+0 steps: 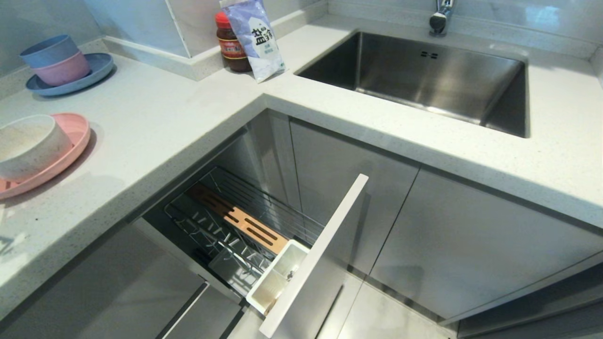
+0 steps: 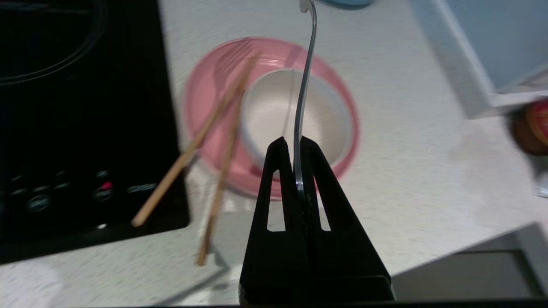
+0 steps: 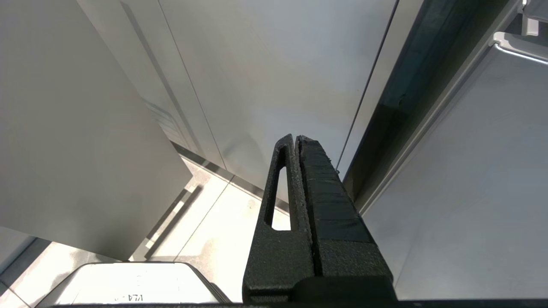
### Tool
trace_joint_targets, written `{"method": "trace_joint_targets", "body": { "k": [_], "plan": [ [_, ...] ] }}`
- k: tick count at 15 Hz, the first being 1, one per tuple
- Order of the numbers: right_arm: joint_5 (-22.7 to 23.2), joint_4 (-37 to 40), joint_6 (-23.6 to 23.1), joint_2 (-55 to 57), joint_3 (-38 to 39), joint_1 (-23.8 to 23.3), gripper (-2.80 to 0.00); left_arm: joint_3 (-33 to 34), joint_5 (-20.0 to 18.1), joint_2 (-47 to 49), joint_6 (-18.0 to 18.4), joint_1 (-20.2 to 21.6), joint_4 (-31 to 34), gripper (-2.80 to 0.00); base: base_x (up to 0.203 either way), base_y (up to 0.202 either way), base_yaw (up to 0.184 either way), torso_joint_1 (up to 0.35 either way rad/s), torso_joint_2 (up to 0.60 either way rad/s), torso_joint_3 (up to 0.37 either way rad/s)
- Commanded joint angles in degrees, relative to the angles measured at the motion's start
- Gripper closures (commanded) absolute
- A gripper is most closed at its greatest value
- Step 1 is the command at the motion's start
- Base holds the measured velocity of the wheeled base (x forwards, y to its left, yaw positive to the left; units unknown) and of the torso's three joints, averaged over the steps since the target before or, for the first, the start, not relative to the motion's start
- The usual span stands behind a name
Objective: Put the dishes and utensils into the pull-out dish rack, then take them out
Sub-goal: Take the fork out of the cupboard
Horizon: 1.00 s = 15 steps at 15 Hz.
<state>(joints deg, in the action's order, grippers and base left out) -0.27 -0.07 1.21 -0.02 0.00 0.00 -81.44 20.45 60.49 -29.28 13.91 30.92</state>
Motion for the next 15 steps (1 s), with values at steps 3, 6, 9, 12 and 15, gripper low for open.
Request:
{"method": "trace_joint_targets", "body": {
  "k": [3,6,9,12,15],
  "plan": [
    [0.0,0.0,0.0,-0.2,0.1,0.0,0.00,12.2,0.8,-2.7,-0.2,5.7,-6.0,0.00,0.000,0.000,0.000,0.000,0.00,0.000],
    [0.0,0.0,0.0,-0.2,0.1,0.0,0.00,23.3,0.4,-4.3,1.3,8.0,-19.7,0.00,0.000,0.000,0.000,0.000,0.00,0.000],
    [0.0,0.0,0.0,-0.2,0.1,0.0,0.00,30.1,-3.2,-5.5,1.9,9.3,-27.7,0.00,0.000,0.000,0.000,0.000,0.00,0.000],
    [0.0,0.0,0.0,-0.2,0.1,0.0,0.00,31.7,-8.2,-4.3,1.5,10.1,-29.1,0.00,0.000,0.000,0.000,0.000,0.00,0.000],
    [0.0,0.0,0.0,-0.2,0.1,0.0,0.00,32.6,-8.5,-3.2,0.9,12.3,-29.2,0.00,0.000,0.000,0.000,0.000,0.00,0.000]
  ]
}}
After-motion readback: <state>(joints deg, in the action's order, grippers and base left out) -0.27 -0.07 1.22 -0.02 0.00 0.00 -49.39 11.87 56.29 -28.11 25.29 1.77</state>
